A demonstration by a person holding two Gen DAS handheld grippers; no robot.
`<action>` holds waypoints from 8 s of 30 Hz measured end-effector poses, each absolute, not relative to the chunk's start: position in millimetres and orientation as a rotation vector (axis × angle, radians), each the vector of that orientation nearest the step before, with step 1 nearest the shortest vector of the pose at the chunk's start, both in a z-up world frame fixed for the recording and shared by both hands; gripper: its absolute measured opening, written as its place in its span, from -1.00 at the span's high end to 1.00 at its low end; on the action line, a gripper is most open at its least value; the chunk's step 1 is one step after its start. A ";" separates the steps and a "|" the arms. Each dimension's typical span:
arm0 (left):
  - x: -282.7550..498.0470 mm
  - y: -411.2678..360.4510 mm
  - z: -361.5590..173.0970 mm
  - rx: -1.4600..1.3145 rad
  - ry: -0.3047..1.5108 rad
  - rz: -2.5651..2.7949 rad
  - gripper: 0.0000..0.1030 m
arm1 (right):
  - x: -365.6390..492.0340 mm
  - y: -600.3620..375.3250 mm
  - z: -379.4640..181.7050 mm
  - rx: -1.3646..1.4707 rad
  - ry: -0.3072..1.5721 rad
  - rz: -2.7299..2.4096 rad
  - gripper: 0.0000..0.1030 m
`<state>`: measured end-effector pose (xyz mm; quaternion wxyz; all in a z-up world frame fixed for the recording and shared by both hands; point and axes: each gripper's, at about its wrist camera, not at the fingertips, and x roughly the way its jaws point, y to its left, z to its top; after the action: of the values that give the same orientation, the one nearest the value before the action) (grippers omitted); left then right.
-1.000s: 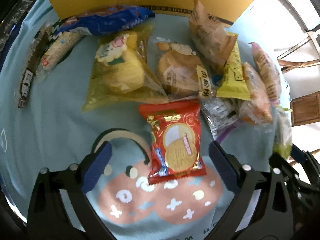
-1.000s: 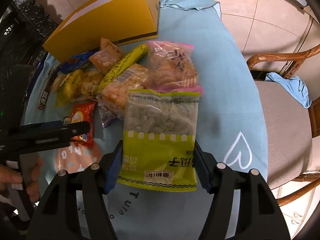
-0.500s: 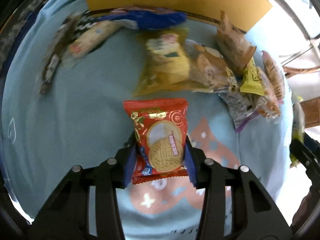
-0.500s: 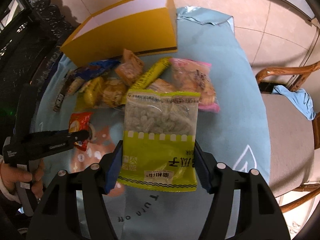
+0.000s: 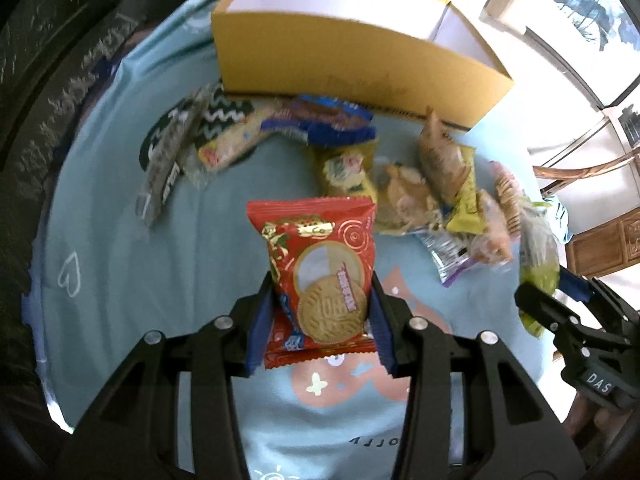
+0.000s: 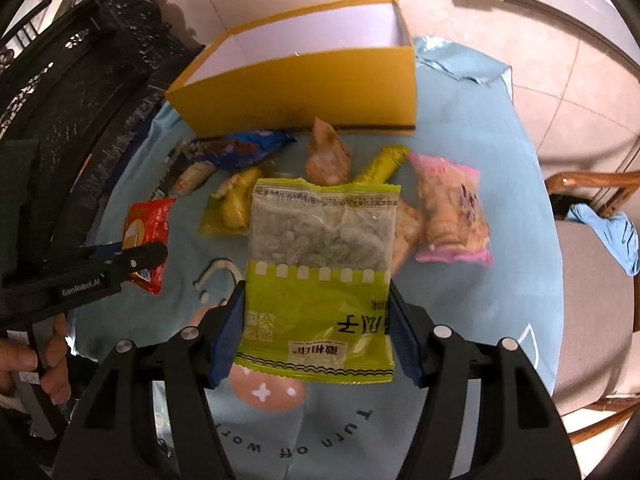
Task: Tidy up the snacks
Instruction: 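Carry both packs into the yellow box and release them, then grasp the long black-printed duck-neck pack with left tool while right tool grasps puffed-rice pack, then lift both held packs toward the yellow box, then lower both packs into the yellow box and open both tools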
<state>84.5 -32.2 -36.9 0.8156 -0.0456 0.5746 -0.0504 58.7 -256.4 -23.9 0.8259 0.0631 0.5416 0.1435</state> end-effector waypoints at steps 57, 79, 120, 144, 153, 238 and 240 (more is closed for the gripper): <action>301.0 -33.5 21.6 -0.057 1.015 -0.018 -0.89 | 275.3 -232.8 11.1 0.194 0.919 0.151 -0.50; 166.9 54.5 -45.6 -0.148 1.159 0.112 -0.89 | 135.9 -293.3 -42.2 0.331 1.109 0.121 -0.50; 136.2 77.2 -75.4 -0.231 1.240 0.084 0.47 | 119.6 -295.8 -55.7 0.339 1.203 0.137 -0.50; 109.4 25.7 -61.8 -0.173 1.252 -0.065 0.47 | 112.6 -281.0 -85.5 0.447 1.322 0.103 -0.50; 108.6 17.5 -62.8 -0.166 1.262 -0.082 0.45 | 134.4 -274.1 -114.0 0.404 1.390 0.028 -0.16; 99.0 -6.8 -34.2 -0.052 1.192 -0.102 0.52 | 87.3 -167.8 -93.4 -0.023 1.370 0.390 0.11; 99.6 -7.3 -29.5 -0.048 1.179 -0.104 0.52 | 90.6 -178.3 -72.6 0.010 1.326 0.391 0.11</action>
<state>99.6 -7.3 -29.5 0.8297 -0.0225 0.5556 -0.0489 90.6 -178.3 -72.6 0.7705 0.0046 0.6114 0.1801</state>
